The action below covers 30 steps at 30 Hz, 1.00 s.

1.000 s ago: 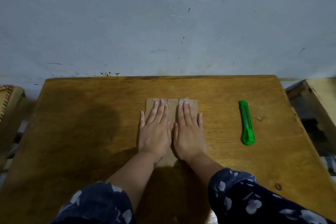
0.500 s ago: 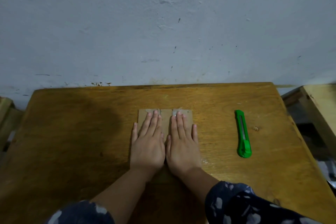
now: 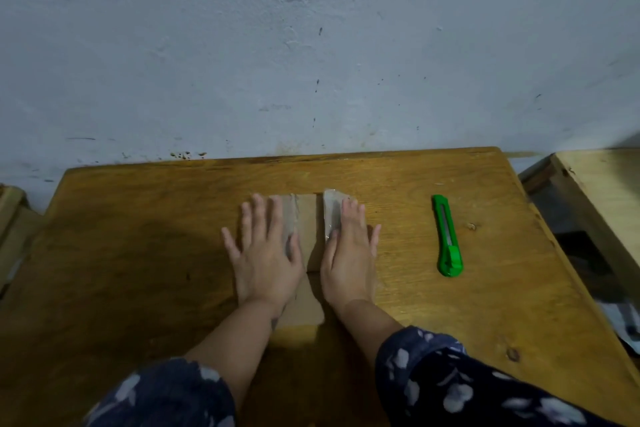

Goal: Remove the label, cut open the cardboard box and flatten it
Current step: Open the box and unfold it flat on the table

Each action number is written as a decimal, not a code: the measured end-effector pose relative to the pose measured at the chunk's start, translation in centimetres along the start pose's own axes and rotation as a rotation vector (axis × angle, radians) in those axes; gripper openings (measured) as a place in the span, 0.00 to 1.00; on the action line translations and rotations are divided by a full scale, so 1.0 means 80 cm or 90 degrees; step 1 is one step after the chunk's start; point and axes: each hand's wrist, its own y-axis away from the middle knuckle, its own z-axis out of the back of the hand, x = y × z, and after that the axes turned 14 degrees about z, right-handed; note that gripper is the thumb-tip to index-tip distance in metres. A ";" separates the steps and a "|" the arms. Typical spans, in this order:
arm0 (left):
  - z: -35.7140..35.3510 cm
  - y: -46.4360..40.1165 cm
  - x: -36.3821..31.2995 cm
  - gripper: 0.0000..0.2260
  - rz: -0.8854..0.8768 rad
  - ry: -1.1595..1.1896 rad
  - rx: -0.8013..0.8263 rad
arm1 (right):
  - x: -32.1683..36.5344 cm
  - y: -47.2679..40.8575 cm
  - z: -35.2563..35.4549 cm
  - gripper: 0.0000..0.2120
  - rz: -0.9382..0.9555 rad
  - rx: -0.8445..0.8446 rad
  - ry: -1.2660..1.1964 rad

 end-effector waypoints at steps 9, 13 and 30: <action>0.024 0.059 0.013 0.23 0.121 0.228 0.061 | 0.013 0.042 0.018 0.25 -0.081 0.072 0.005; 0.041 0.129 0.029 0.21 0.081 0.315 0.060 | 0.025 0.112 0.047 0.23 -0.071 -0.006 -0.096; 0.015 0.430 -0.135 0.20 -0.108 0.485 0.218 | -0.122 0.388 0.267 0.23 -0.231 -0.136 -0.049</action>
